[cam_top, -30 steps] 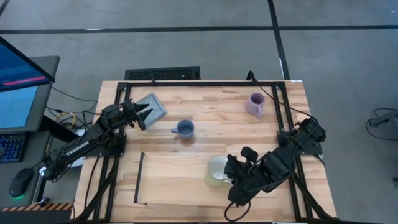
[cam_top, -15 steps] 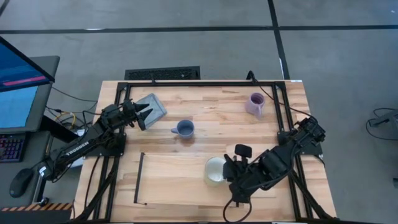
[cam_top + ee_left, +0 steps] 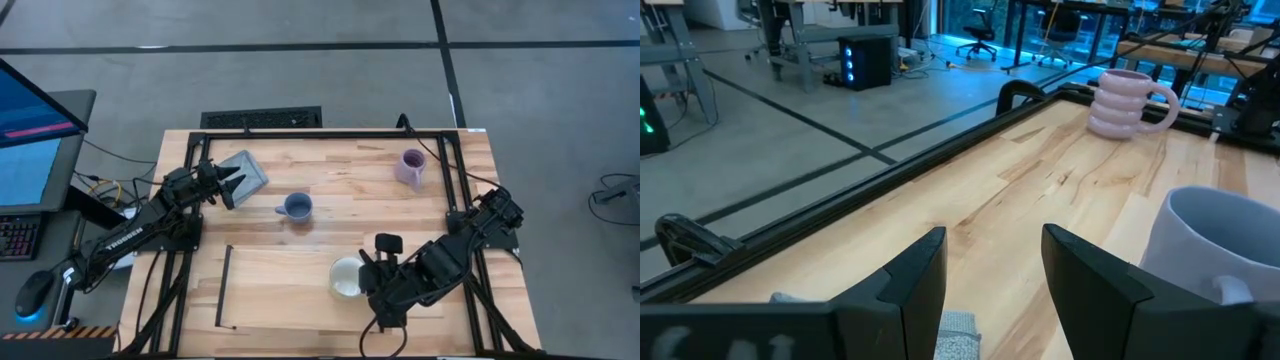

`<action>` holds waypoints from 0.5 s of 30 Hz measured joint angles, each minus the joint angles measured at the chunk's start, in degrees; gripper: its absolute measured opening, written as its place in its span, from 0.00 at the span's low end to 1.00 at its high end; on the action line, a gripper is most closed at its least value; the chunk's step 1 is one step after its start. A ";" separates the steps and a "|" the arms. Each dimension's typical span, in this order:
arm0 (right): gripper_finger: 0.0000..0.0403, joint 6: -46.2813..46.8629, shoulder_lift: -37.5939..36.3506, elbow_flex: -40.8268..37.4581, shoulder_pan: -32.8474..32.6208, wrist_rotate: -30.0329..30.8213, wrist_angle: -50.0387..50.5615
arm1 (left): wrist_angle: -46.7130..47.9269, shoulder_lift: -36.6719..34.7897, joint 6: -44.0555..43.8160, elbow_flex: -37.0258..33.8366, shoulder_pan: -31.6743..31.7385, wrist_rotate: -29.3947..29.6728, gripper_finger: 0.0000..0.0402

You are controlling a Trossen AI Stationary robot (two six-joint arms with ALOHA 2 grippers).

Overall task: Stack small to large cups/mugs on shelf
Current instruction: Put the green mug on the shelf

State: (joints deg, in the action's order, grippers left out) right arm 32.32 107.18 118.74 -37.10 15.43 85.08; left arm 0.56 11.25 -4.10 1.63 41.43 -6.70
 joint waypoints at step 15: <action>0.22 2.64 0.02 0.00 0.45 -0.42 -0.49 | 0.00 0.01 0.00 0.00 0.00 0.04 0.39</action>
State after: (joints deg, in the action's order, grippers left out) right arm 34.96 107.19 118.74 -36.65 15.02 84.59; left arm 0.56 11.26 -4.10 1.63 41.43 -6.66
